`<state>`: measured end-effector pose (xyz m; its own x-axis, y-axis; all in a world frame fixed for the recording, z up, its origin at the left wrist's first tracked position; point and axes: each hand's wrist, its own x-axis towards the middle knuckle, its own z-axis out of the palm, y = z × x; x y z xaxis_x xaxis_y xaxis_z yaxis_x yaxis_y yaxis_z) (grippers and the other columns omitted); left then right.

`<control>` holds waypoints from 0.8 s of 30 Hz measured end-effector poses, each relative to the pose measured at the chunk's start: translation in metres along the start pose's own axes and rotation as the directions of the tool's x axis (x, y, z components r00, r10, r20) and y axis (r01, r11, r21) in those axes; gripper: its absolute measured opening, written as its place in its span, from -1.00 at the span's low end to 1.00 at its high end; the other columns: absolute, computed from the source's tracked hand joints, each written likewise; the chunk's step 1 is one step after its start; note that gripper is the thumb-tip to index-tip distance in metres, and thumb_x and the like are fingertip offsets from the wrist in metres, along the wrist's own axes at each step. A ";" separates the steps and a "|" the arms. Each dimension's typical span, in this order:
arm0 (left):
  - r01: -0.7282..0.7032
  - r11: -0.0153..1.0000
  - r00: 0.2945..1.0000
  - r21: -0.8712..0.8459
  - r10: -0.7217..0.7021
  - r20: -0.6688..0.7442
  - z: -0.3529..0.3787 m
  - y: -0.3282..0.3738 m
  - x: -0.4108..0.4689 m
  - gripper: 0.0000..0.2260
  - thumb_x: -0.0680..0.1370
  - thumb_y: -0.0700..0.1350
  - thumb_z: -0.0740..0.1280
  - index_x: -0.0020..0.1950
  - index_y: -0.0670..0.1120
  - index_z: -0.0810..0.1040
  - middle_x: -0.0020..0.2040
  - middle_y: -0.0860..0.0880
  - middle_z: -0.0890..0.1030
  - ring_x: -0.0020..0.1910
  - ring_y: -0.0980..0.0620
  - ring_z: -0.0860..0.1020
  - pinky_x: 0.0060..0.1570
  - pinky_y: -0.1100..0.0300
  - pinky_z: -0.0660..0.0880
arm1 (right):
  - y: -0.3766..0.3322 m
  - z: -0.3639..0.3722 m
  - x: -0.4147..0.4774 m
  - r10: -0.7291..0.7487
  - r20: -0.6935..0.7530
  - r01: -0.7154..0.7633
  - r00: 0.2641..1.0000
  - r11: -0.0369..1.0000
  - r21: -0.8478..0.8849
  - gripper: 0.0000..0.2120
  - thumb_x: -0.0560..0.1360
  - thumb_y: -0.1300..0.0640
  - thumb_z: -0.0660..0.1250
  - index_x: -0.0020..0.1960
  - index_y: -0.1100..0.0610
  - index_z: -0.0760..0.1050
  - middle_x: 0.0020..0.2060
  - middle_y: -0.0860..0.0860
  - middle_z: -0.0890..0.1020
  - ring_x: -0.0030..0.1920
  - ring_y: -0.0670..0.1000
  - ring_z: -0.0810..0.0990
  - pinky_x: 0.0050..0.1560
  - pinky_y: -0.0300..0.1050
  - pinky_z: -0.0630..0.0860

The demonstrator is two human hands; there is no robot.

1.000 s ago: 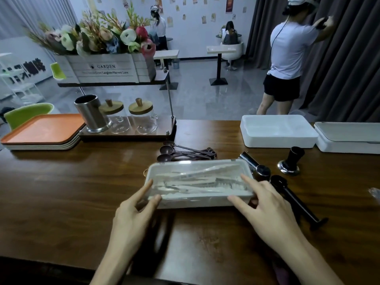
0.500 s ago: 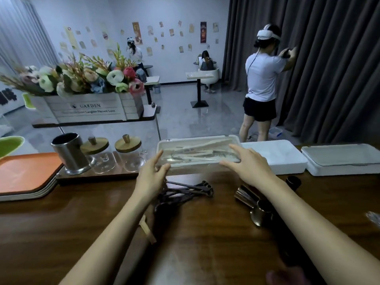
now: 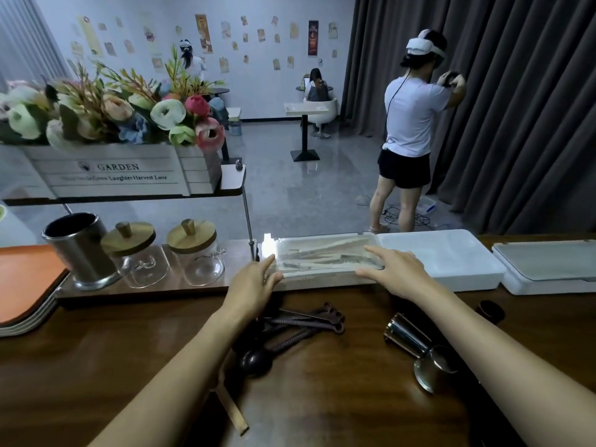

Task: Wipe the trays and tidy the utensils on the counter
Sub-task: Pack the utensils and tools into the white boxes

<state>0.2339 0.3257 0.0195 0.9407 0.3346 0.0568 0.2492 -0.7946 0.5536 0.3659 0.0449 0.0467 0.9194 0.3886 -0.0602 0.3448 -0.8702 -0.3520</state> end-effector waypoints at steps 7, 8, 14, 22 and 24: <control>-0.068 0.979 0.996 0.191 0.078 -0.050 0.000 -0.008 0.004 -0.54 0.66 0.15 0.27 0.52 0.01 0.46 0.26 -0.12 0.64 0.23 -0.18 0.55 0.13 0.02 0.42 | 0.007 0.007 0.011 -0.018 0.008 0.019 1.000 0.994 -0.106 -0.32 0.47 -0.46 0.22 0.52 -0.25 0.28 0.36 0.08 0.54 0.40 0.21 0.31 0.35 0.16 0.29; -0.073 0.971 0.995 0.227 0.087 -0.053 -0.001 -0.007 0.004 -0.55 0.66 0.16 0.26 0.51 0.01 0.47 0.26 -0.11 0.64 0.22 -0.19 0.54 0.13 0.00 0.42 | 0.007 0.006 0.011 -0.019 0.011 0.020 1.000 0.993 -0.116 -0.32 0.47 -0.46 0.20 0.53 -0.26 0.27 0.38 0.09 0.52 0.41 0.21 0.30 0.37 0.17 0.27; -0.067 0.952 0.990 0.299 0.101 -0.098 -0.003 -0.004 -0.003 -0.57 0.65 0.17 0.28 0.46 0.03 0.51 0.35 -0.11 0.55 0.21 -0.23 0.47 0.14 -0.04 0.43 | -0.002 0.004 0.006 -0.021 0.008 0.022 1.000 0.980 -0.196 -0.33 0.49 -0.47 0.16 0.54 -0.26 0.24 0.46 0.08 0.39 0.46 0.20 0.22 0.41 0.22 0.23; -0.192 0.970 0.960 0.149 0.217 -0.179 -0.011 0.059 -0.019 -0.47 0.61 0.22 0.31 0.54 0.09 0.42 0.51 -0.07 0.37 0.39 -0.18 0.42 0.27 -0.06 0.44 | 0.023 -0.038 -0.039 -0.008 -0.157 0.008 0.988 1.000 -0.001 -0.36 0.54 -0.36 0.24 0.56 -0.20 0.26 0.60 -0.01 0.17 0.60 0.13 0.00 0.53 0.18 0.07; -0.269 0.954 0.950 0.131 0.286 -0.129 0.000 0.101 -0.022 -0.46 0.61 0.24 0.29 0.56 0.09 0.40 0.53 -0.07 0.36 0.41 -0.18 0.42 0.34 -0.07 0.39 | 0.045 -0.053 -0.057 0.016 -0.205 -0.009 0.979 0.999 0.032 -0.40 0.55 -0.32 0.25 0.54 -0.18 0.30 0.59 -0.01 0.20 0.59 0.10 0.05 0.53 0.14 0.09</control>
<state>0.2380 0.2379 0.0747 0.9348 0.1561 0.3190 0.0148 -0.9146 0.4041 0.3387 -0.0324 0.0839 0.9440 0.3045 0.1270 0.3298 -0.8636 -0.3813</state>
